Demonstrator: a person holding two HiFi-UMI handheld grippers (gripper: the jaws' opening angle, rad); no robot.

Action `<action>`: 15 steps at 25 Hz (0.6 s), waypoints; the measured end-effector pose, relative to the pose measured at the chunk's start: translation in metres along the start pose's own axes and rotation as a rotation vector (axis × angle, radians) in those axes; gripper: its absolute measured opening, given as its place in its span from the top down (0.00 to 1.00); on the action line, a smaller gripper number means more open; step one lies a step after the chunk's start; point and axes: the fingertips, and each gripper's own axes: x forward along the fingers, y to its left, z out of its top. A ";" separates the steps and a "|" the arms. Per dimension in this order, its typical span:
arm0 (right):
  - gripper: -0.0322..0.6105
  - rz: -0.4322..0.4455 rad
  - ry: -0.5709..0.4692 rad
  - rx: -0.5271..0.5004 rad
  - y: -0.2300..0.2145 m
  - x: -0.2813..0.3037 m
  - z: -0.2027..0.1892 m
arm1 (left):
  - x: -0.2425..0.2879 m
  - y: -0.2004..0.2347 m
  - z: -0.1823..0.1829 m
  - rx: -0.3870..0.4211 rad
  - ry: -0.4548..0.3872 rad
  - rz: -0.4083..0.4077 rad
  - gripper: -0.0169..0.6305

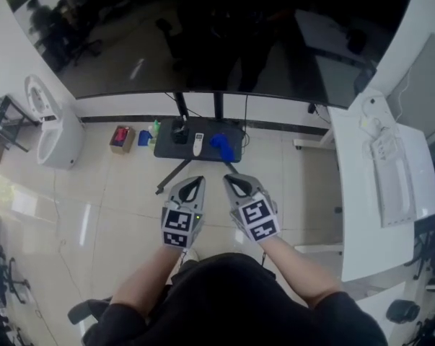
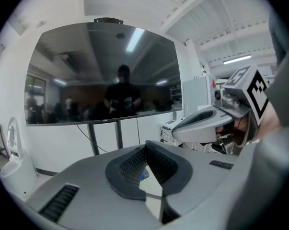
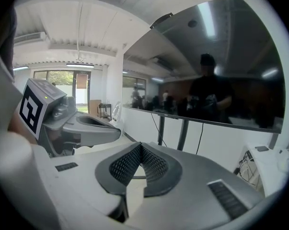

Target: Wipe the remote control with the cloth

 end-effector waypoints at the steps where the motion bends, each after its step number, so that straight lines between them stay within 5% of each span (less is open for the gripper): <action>1: 0.94 -0.006 -0.001 -0.005 0.002 0.000 0.001 | -0.001 -0.001 0.001 0.004 -0.002 -0.010 0.97; 15: 0.94 -0.072 -0.014 -0.017 0.020 -0.004 0.018 | -0.011 -0.005 0.019 0.052 -0.022 -0.079 0.97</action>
